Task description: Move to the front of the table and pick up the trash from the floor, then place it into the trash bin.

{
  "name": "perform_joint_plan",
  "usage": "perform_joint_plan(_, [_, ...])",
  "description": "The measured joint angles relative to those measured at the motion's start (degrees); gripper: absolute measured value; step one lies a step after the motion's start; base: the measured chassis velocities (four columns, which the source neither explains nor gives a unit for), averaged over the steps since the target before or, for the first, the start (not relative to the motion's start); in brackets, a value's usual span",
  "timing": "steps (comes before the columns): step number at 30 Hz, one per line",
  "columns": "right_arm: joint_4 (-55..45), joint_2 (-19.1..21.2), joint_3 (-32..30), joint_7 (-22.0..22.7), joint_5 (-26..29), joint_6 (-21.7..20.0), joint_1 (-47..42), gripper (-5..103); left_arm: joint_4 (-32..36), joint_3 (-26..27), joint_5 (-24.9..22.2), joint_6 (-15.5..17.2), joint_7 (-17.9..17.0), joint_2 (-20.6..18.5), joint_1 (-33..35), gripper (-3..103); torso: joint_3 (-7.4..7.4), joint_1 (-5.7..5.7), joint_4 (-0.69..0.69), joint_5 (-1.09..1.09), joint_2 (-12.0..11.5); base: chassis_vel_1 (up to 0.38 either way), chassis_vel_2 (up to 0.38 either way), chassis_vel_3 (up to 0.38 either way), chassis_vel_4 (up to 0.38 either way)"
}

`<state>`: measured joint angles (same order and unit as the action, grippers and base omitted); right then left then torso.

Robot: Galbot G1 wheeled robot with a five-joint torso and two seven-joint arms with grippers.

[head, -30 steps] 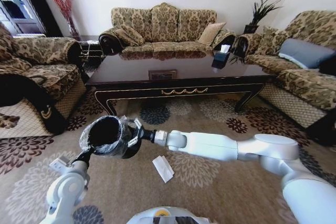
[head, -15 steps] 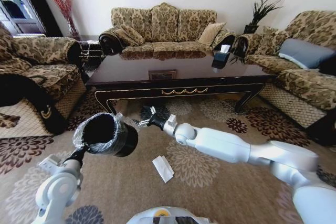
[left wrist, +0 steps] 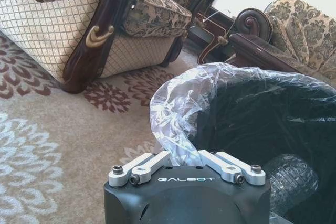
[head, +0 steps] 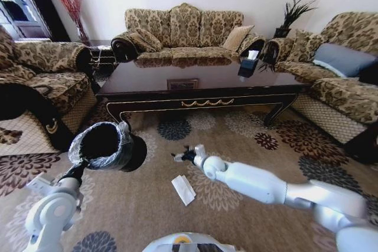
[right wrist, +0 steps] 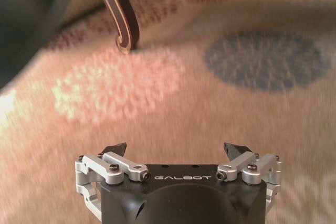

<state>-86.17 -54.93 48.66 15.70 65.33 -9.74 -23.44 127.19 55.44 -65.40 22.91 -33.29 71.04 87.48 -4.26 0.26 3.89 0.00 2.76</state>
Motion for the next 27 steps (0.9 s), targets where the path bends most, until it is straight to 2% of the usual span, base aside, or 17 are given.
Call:
perform_joint_plan(6, [3.8,-1.5,1.3,1.2,-3.6,0.9,-3.9,100,0.2,0.2,0.2,0.0,0.1,-0.3,0.4,3,0.00,0.00,0.00,0.00,0.0,0.000,0.000,0.000,0.000])
perform_joint_plan(15, [8.1,-2.4,3.2,6.0,-7.0,1.7,-8.5,100,1.4,-0.1,0.9,0.2,0.2,0.1,0.5,3,0.00,0.00,0.01,0.00,0.0,0.000,0.000,0.000,0.000])
perform_joint_plan(27, [13.4,-3.5,4.0,6.0,-9.3,4.1,-10.8,100,1.3,-0.8,1.7,0.0,1.3,1.5,0.6,3,0.00,0.00,0.01,0.01,0.0,0.000,0.000,0.000,0.000])
